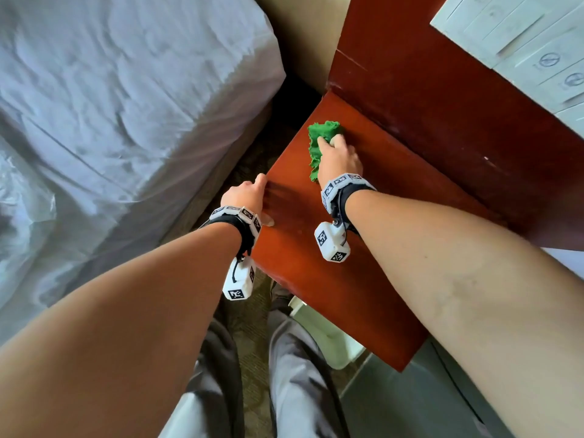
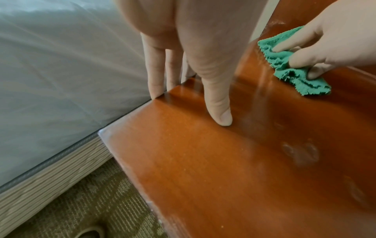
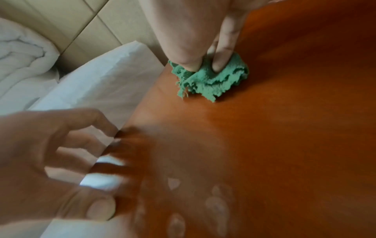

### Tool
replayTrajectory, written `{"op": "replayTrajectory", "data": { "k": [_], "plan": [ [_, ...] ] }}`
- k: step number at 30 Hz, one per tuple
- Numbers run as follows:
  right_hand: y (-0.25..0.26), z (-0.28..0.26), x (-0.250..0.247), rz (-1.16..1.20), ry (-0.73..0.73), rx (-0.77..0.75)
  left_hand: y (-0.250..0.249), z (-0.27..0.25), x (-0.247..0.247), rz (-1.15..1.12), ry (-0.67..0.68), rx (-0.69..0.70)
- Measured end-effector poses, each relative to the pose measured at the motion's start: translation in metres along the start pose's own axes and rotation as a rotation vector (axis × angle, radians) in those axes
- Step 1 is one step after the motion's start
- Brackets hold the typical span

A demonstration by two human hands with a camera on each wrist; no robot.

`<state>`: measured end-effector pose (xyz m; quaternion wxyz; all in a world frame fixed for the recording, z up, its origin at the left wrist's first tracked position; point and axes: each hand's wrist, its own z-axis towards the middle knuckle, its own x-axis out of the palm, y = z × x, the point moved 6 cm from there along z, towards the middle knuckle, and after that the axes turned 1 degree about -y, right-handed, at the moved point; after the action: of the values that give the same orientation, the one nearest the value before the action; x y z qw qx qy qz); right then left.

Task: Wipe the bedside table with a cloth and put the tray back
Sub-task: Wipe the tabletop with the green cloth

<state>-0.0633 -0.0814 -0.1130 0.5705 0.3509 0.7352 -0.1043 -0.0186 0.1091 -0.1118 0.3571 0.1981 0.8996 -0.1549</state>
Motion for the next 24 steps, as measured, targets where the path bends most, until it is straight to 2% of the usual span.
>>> {"op": "replayTrajectory", "data": {
  "k": [6,10,14,19,24],
  "plan": [
    [0.009,-0.019,-0.011,0.002,0.028,0.024,0.008,0.004,0.0,-0.151,0.025,-0.02],
    [0.039,-0.037,-0.022,0.078,0.044,0.006,0.017,-0.004,-0.015,-0.256,0.015,-0.026],
    [0.089,-0.059,-0.035,0.219,0.066,-0.035,0.038,-0.026,-0.045,-0.452,-0.075,-0.075],
    [0.172,-0.082,-0.06,0.271,0.171,-0.122,0.088,-0.063,-0.087,-0.734,-0.096,-0.142],
    [0.263,-0.108,-0.081,0.294,0.264,-0.193,0.165,-0.106,-0.116,-1.237,-0.14,-0.287]
  ]
}}
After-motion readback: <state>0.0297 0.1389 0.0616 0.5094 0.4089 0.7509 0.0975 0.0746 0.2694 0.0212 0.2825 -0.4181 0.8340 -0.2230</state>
